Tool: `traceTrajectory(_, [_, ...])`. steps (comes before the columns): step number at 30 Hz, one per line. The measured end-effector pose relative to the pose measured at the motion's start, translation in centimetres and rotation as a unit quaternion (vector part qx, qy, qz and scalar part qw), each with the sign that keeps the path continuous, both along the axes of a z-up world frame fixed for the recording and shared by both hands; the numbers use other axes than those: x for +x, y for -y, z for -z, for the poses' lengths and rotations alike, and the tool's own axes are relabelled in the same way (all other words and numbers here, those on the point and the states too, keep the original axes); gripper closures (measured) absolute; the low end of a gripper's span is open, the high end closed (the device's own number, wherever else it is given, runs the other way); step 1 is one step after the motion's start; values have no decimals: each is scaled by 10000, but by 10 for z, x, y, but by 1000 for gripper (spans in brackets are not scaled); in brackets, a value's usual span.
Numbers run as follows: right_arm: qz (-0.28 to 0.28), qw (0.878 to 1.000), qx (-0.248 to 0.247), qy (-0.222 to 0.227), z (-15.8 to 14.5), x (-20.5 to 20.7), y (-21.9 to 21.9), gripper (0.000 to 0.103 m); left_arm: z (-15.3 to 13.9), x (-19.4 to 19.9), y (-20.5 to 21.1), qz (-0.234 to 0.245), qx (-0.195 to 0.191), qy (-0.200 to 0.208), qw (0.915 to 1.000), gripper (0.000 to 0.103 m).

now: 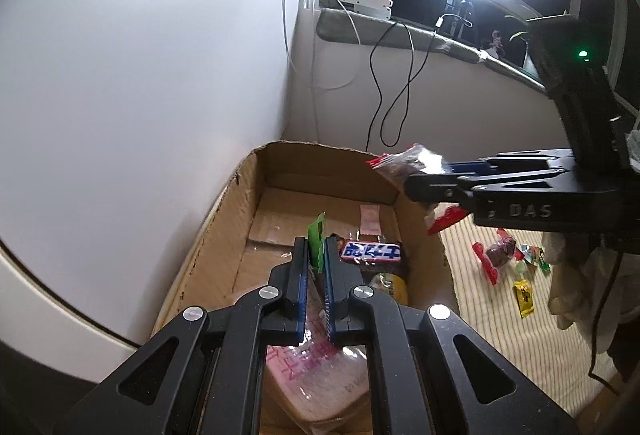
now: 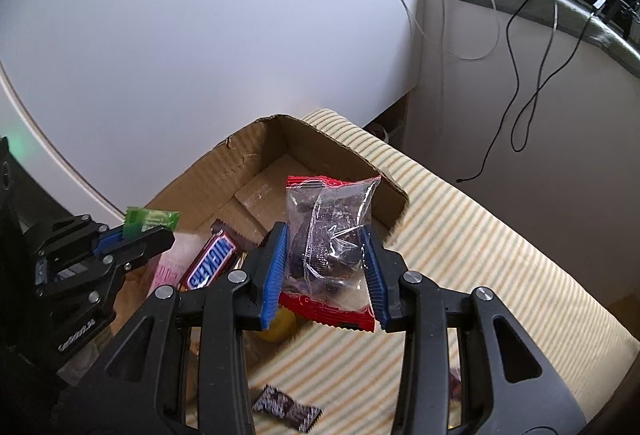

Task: Organize snacks
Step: 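Carry both snacks into the box and open both tools, then move both open tools back over the remaining snacks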

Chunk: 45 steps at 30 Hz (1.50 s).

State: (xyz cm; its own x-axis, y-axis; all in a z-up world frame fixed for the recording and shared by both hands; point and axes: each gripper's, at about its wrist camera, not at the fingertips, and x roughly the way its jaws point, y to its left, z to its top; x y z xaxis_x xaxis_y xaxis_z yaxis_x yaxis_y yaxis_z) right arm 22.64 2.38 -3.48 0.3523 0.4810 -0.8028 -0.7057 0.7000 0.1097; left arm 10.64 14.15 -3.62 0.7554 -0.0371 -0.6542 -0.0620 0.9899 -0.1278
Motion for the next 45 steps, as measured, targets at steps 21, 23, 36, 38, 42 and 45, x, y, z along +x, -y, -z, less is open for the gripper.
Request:
traceTrajectory(21, [-219, 9997, -86, -37, 12, 7, -25, 61, 2, 2, -4, -20, 9, -49, 10000, 89])
traceTrajectory(23, [-200, 9998, -72, -1, 9, 6, -25, 49, 2, 1, -4, -50, 26, -35, 10000, 86])
traceTrajectory(36, [0, 9996, -27, 279, -11, 0, -12, 22, -6, -8, 0, -141, 118, 99, 9998, 40])
traceTrajectory(38, [22, 9995, -46, 308, -13, -2, -9, 22, -8, -10, 2, -135, 124, 116, 9998, 39])
traceTrajectory(42, [41, 9993, -55, 359, -19, -8, -2, 22, -12, -16, 7, -103, 146, 156, 9997, 39])
traceTrajectory(45, [83, 9993, -46, 375, -23, -11, 6, 22, -16, -19, 12, -63, 155, 198, 9997, 38])
